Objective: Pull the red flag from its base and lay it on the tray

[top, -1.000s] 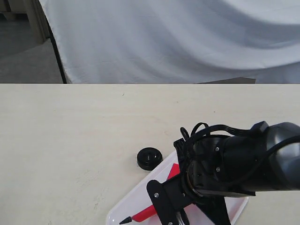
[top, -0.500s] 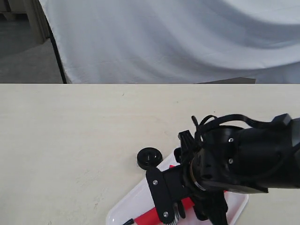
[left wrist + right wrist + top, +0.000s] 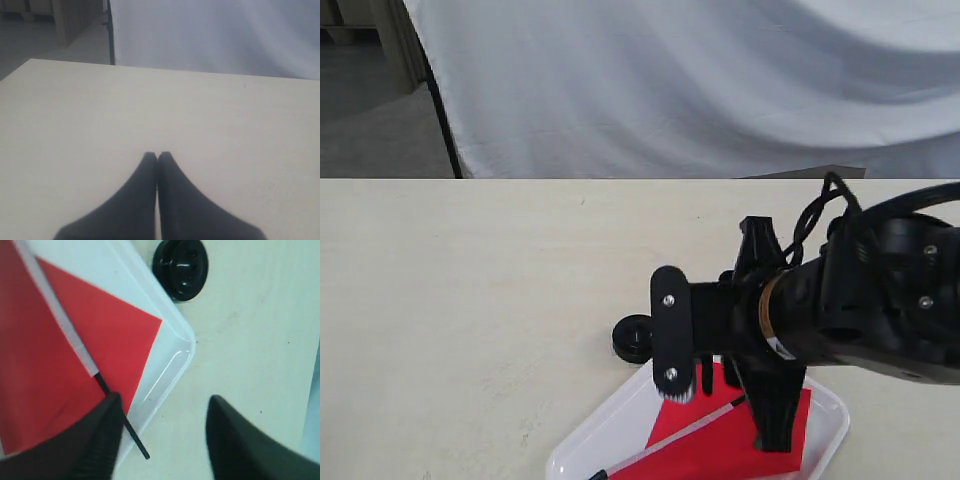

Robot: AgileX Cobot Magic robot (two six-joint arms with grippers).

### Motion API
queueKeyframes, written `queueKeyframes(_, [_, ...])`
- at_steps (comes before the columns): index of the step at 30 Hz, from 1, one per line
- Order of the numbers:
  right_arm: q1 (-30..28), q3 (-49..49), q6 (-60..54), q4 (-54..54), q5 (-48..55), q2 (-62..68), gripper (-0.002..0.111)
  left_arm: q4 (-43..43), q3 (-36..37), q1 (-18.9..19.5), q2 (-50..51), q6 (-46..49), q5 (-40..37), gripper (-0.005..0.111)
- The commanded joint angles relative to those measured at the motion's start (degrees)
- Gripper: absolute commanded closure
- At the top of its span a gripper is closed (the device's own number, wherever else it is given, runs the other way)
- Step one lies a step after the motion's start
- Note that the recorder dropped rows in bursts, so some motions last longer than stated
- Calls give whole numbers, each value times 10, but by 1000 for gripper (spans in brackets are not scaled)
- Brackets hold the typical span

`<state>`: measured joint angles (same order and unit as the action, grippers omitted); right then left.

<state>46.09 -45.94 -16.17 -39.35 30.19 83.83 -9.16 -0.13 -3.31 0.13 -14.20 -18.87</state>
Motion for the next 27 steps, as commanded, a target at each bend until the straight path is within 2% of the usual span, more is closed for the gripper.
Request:
queueKeyframes(1, [-59,0,91,1,-47,6,107,0,1,-2,-1,2,1,107])
queueKeyframes(6, [-141,-3,127,30,-43,9,109,0,1,-2,-1,2,1,107])
queueKeyframes(14, [-317,-57,120,255,22,10,109,0,1,-2,-1,2,1,107])
queueKeyframes(20, [-473,-42,125,404,53,-17,109,0,1,-2,-1,2,1,107])
queueKeyframes(24, [-539,17,129,437,-2,-91,109,0,1,-2,-1,2,1,107])
queueKeyframes(27, [-554,68,154,443,-72,-173,109,0,1,-2,-1,2,1,107])
